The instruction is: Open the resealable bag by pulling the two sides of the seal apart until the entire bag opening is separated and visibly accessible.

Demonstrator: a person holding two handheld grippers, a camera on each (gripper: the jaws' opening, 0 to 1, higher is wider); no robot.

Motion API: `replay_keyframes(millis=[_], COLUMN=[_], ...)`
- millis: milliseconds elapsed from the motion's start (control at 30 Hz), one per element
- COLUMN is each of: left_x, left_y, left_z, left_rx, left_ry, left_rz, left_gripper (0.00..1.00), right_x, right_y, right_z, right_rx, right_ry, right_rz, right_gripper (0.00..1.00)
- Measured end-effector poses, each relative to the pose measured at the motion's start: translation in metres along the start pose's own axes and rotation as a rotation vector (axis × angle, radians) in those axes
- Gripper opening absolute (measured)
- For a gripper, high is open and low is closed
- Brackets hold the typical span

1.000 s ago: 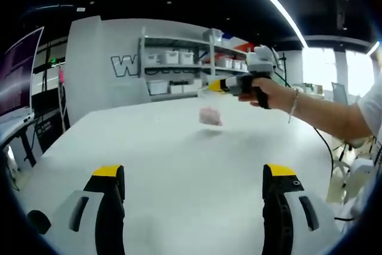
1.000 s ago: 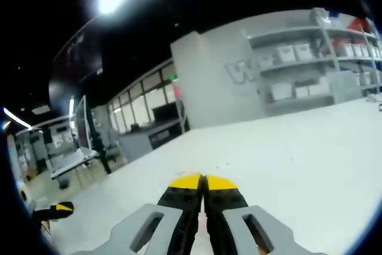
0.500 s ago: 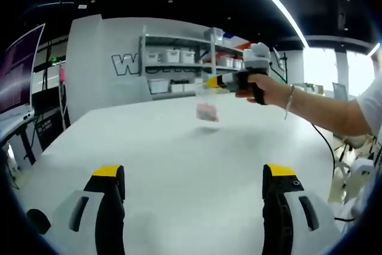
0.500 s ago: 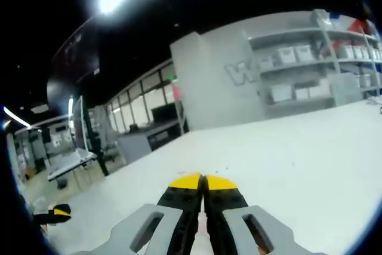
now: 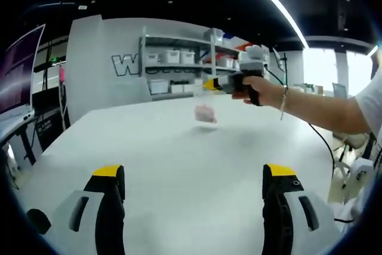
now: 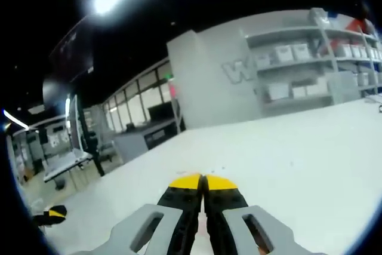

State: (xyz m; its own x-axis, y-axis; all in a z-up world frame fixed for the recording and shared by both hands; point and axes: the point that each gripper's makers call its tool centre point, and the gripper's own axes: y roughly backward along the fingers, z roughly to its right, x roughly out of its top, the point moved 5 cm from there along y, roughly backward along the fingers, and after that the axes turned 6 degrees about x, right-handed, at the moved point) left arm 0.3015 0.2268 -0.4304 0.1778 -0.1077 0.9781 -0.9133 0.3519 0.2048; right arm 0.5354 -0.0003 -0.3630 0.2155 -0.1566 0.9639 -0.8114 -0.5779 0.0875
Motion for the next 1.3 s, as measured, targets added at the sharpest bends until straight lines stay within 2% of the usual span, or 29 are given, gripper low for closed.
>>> replay_keyframes(millis=[433,1300], left_x=[-0.002,-0.005], left_y=[0.001,-0.001], left_z=[0.000,0.000], left_rx=[-0.001,-0.004], left_ry=[0.001,0.001], left_rz=[-0.002,-0.012], left_gripper=[0.93,0.93], right_x=[0.008,0.006], right_y=[-0.010,-0.036], right_z=[0.002,0.013], right_rx=[-0.006,-0.023], right_ry=[0.010,-0.001], right_rz=[0.005,-0.010], right_gripper=[0.00,0.00])
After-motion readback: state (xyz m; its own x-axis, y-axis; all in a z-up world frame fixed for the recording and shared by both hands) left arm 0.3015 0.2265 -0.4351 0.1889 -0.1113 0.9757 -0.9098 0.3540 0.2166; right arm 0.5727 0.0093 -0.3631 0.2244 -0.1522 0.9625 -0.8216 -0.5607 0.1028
